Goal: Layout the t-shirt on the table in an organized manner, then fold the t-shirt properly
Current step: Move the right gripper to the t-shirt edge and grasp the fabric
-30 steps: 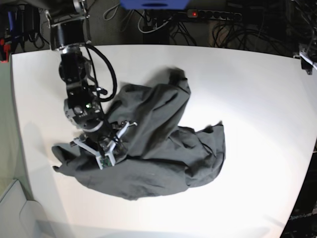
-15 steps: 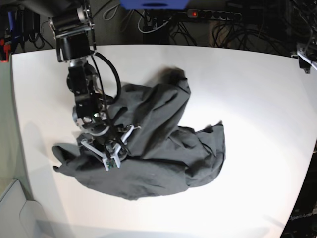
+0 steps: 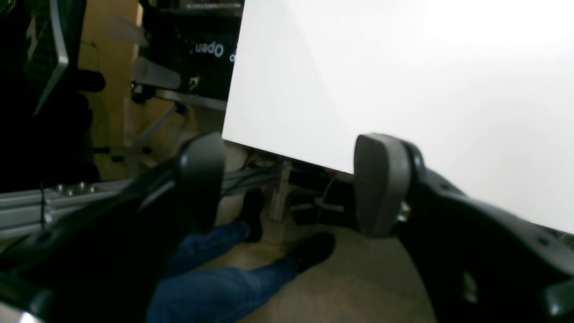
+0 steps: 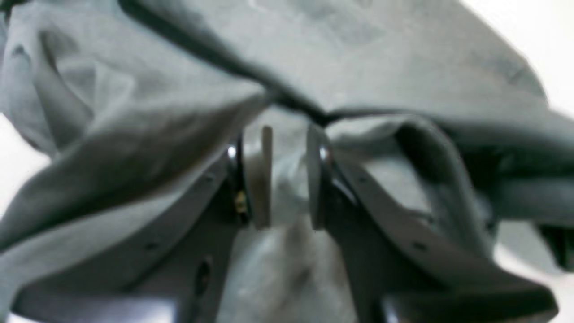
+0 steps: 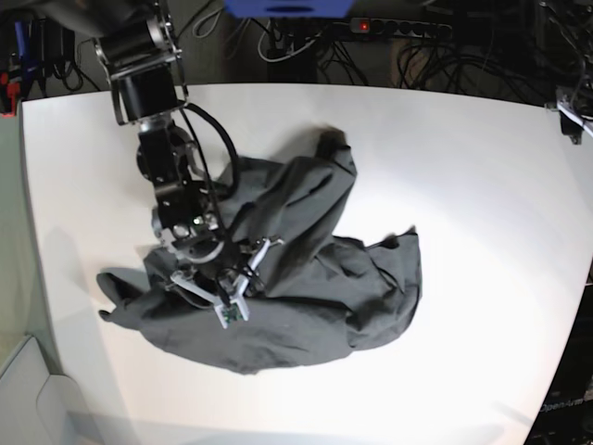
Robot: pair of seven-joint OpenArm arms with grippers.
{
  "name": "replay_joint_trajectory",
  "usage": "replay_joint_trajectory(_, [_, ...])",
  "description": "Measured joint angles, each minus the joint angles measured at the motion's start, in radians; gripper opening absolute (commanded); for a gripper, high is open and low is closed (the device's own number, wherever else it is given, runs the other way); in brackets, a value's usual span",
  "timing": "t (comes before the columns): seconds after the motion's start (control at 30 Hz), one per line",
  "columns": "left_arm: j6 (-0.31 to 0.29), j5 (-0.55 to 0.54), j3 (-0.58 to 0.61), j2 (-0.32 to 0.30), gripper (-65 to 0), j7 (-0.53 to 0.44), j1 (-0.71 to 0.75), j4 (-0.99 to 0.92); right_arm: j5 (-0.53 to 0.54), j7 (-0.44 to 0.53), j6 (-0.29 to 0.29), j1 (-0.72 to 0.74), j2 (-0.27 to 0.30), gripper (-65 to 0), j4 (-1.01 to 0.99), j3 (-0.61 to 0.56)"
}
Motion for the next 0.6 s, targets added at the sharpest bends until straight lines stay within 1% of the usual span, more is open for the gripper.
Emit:
replay_joint_trajectory(0.13, [0.0,0.0,0.001,0.0,-20.9,0.0,0.0,0.0,0.001,0.005,0.0,0.007,0.0,-49.8,-0.011,0.0])
replay_joint_trajectory(0.23, [0.0,-0.002,0.001,0.0,-20.9,0.0,0.0,0.0,0.0,0.013,0.0,0.013,-0.001,-49.8,-0.084,0.0])
replay_joint_trajectory(0.3, [0.0,-0.003,0.001,0.0,-20.9,0.0,0.0,0.0,0.002,0.071,0.0,0.016,0.001,-49.8,-0.131,0.0])
replay_joint_trajectory(0.37, [0.0,-0.003,0.001,0.0,-20.9,0.0,0.0,0.0,0.0,0.098,0.0,0.018,0.001,-49.8,-0.159,0.0])
replay_joint_trajectory(0.47, [0.0,-0.003,0.001,0.0,-20.9,-0.001,0.0,0.0,0.0,0.116,0.0,0.019,0.001,-49.8,-0.171,0.0])
replay_joint_trajectory(0.6, [0.004,-0.003,0.001,0.0,-20.9,-0.001,0.0,0.0,-0.001,0.116,0.0,0.022,0.001,-49.8,-0.171,0.0])
